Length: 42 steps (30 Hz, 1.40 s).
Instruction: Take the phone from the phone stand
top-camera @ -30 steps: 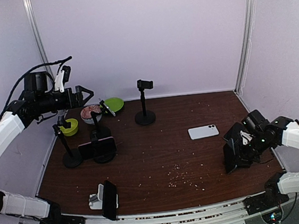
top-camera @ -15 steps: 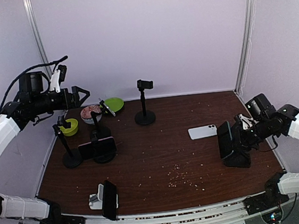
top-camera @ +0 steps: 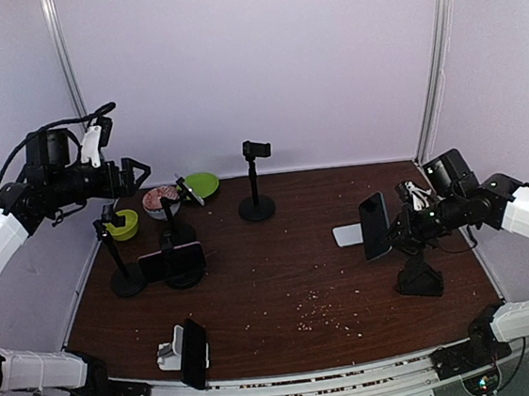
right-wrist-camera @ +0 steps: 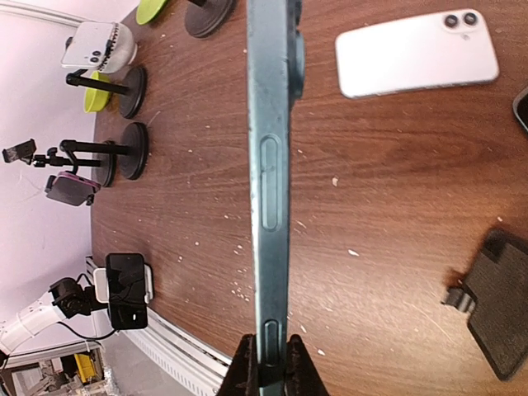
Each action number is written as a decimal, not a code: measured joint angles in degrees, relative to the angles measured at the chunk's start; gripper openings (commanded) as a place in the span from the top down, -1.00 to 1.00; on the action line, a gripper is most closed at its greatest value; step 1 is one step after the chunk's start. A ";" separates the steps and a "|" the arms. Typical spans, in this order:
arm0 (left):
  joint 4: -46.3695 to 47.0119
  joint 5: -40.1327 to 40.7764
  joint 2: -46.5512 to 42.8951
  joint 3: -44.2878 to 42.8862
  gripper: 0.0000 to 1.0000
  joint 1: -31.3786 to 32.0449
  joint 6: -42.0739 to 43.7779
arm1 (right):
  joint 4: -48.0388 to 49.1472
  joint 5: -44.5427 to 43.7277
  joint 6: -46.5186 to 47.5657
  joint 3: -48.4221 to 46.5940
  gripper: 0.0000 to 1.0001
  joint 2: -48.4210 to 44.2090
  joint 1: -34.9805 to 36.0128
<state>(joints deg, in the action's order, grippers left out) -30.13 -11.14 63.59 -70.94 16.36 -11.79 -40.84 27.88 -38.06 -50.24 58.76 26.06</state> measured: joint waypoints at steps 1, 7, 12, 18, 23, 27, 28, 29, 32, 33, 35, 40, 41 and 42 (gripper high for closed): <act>-0.37 0.79 -0.39 0.00 -0.96 0.00 0.66 | 1.31 0.09 -0.46 -0.22 1.00 0.90 0.52; -1.29 4.85 -2.69 0.02 -0.96 0.00 3.39 | 7.87 0.46 -1.86 -2.60 1.00 8.50 4.02; -1.29 6.78 -2.71 0.02 -0.96 0.00 4.59 | 13.25 1.07 -2.34 -3.72 1.00 15.23 5.75; -1.22 7.15 -2.73 0.57 -0.96 0.00 4.90 | 17.86 2.34 -2.27 -7.10 1.00 26.80 6.32; -1.20 7.30 -2.97 0.98 -0.96 0.00 4.94 | 18.71 2.12 -2.19 -10.86 1.00 33.09 7.58; -1.22 7.30 -3.17 1.07 -0.96 0.00 4.98 | 19.28 1.97 -2.27 -12.46 1.00 35.54 8.35; -1.25 7.30 -3.26 1.14 -0.96 0.00 5.01 | 19.54 1.99 -2.29 -12.85 1.00 36.52 8.48; -1.22 7.30 -3.37 1.20 -0.95 0.00 5.01 | 19.58 1.99 -2.36 -13.35 1.00 37.57 8.63; -1.22 7.34 -3.58 1.31 -0.96 0.00 5.07 | 19.65 2.03 -2.29 -14.82 1.00 41.05 9.31; -1.22 7.37 -3.61 1.31 -0.96 0.00 5.09 | 19.52 2.05 -2.29 -15.32 1.00 41.99 9.57; -1.22 7.54 -3.65 1.31 -0.95 0.00 5.16 | 19.39 2.16 -2.25 -16.41 1.00 44.02 10.10; -1.20 8.31 -3.69 1.33 -0.96 0.00 5.44 | 19.47 2.67 -2.27 -18.05 1.00 47.58 10.80; -1.22 8.48 -3.69 1.36 -0.96 0.00 5.51 | 19.56 3.04 -2.34 -18.10 1.00 48.06 10.82; -1.20 8.61 -3.69 1.40 -0.96 0.00 5.55 | 19.67 3.48 -2.32 -18.27 1.00 48.33 10.80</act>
<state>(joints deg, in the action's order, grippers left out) -31.33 -2.52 59.90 -69.54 16.36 -6.24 -21.17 31.35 -40.38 -68.51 107.09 36.86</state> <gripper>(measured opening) 0.977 0.082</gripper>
